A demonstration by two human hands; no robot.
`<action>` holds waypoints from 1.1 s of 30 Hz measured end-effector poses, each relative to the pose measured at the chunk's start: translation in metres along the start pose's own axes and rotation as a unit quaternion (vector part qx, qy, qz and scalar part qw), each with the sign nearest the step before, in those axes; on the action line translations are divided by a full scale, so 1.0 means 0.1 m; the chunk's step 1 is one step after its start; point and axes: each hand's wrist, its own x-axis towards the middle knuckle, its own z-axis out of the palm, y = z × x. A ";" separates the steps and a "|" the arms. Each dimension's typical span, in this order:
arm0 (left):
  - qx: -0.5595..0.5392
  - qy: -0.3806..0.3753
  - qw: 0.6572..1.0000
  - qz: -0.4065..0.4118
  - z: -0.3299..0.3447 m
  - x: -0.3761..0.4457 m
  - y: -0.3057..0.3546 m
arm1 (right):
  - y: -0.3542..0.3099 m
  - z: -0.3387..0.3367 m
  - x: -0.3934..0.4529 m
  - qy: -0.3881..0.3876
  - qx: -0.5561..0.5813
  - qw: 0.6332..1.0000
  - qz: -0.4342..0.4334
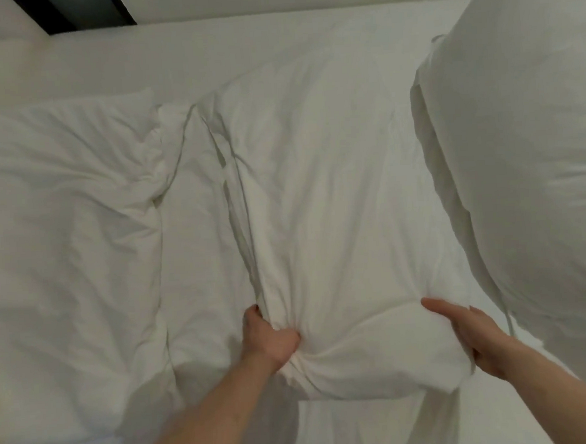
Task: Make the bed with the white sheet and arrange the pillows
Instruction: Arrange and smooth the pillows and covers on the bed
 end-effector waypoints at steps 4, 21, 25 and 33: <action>0.103 0.204 0.937 0.264 0.12 -0.43 0.05 | -0.02 0.07 -0.11 -0.012 0.011 1.000 0.001; 0.103 -0.117 0.948 0.279 -0.98 -0.69 0.04 | -0.52 1.07 -1.65 0.096 -0.040 0.952 -0.287; 0.035 -0.084 0.957 0.274 -1.62 -0.87 -0.02 | -0.71 1.60 -2.19 0.089 -0.064 0.930 -0.350; -0.139 -0.077 0.968 0.193 -3.18 -0.87 -0.08 | -1.13 2.96 -3.22 0.012 -0.137 0.843 -0.520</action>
